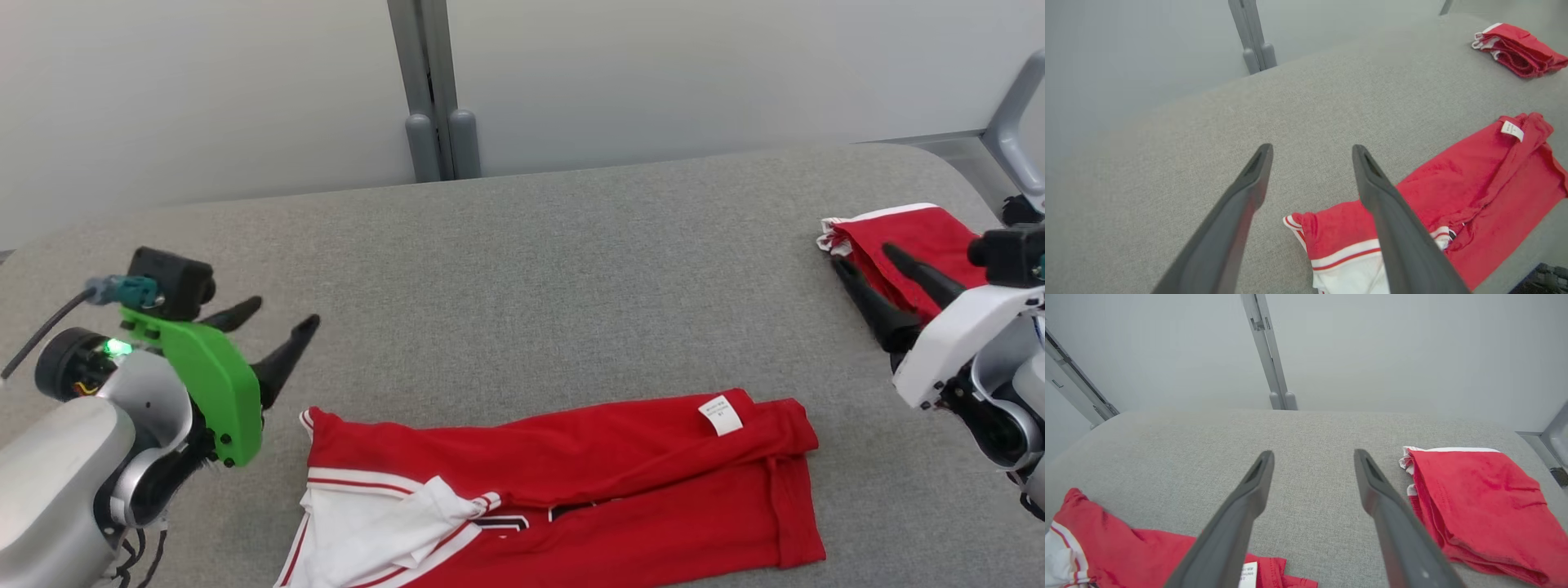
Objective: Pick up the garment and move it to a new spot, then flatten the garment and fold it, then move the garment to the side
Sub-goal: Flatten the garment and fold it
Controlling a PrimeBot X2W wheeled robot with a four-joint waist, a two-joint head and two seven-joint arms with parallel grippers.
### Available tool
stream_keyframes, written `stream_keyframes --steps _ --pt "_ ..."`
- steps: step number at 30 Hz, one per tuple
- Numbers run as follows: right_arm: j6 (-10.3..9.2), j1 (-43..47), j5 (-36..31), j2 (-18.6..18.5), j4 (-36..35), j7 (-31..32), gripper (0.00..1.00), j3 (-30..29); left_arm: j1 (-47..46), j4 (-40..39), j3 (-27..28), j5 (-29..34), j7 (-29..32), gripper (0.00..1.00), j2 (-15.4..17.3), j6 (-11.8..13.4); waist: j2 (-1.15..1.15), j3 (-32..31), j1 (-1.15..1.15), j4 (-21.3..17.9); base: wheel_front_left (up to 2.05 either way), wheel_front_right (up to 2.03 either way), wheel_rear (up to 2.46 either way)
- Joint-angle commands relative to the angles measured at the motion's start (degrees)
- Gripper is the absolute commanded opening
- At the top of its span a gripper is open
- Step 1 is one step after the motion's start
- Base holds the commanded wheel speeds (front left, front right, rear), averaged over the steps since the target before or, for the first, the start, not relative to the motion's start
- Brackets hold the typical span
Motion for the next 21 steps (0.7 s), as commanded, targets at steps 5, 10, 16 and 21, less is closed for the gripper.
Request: stream_keyframes --steps 5,10,16,21 --pt "-0.01 7.3 -9.14 5.01 3.3 -8.38 1.0 -12.95 9.91 -1.57 6.25 4.0 -21.68 1.0 -0.41 11.06 0.0 -0.46 0.0 -0.03 0.0 0.0 0.0" --pt "-0.01 14.82 -16.54 10.27 -1.6 -9.07 1.0 -23.56 18.22 -2.75 12.94 3.87 -30.09 1.0 -2.76 15.92 0.0 -0.28 0.0 0.37 0.0 0.0 0.0" --pt "-0.01 26.13 -24.07 16.92 -9.4 -9.11 1.0 -34.17 29.3 -6.18 28.64 13.5 -30.4 1.0 -11.77 14.95 0.0 0.31 0.0 1.43 0.0 0.0 0.0" --pt "-0.01 31.41 -26.8 21.23 -10.3 -9.11 1.0 -37.52 36.96 -6.99 39.09 23.07 -30.42 1.0 -21.44 9.98 0.0 0.76 0.0 1.73 0.0 0.0 0.0"
